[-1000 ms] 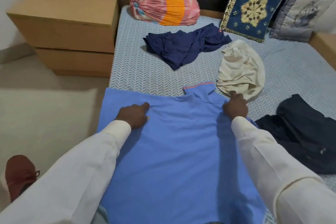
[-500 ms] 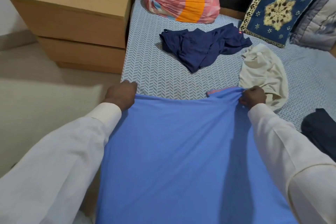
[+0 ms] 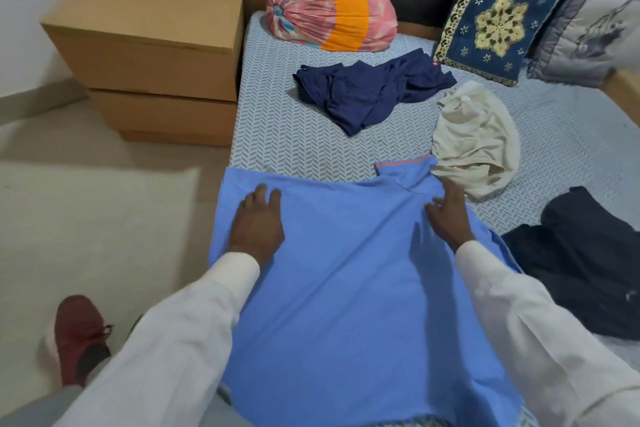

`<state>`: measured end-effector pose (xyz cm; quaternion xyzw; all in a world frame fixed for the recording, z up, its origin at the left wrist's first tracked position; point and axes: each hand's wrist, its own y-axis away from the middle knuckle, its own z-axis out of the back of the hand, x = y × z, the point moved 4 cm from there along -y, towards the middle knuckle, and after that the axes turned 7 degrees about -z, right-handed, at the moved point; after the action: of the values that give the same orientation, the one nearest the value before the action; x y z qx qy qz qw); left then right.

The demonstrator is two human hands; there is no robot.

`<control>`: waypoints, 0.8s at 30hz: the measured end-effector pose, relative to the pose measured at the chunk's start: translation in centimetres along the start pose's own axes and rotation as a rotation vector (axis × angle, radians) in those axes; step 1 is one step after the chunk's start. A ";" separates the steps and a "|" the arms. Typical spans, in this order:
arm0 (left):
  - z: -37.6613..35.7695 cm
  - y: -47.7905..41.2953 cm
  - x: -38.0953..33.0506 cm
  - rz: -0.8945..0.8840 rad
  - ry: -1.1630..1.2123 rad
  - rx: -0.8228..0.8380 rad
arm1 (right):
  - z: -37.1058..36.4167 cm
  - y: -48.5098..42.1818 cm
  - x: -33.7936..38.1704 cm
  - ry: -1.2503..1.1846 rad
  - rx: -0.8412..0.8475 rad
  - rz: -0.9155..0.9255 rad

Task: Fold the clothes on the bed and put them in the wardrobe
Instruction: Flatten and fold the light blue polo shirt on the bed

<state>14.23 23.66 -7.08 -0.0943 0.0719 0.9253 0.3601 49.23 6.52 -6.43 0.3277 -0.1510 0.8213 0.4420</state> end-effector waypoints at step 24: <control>-4.0 23.0 -9.2 -0.389 -0.107 0.225 | 10.5 26.8 -15.2 -0.422 -0.096 -0.810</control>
<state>5.69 0.03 -7.33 -0.0166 0.1361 0.8284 0.5431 37.34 -23.78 -7.82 0.4996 -0.1352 0.4896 0.7017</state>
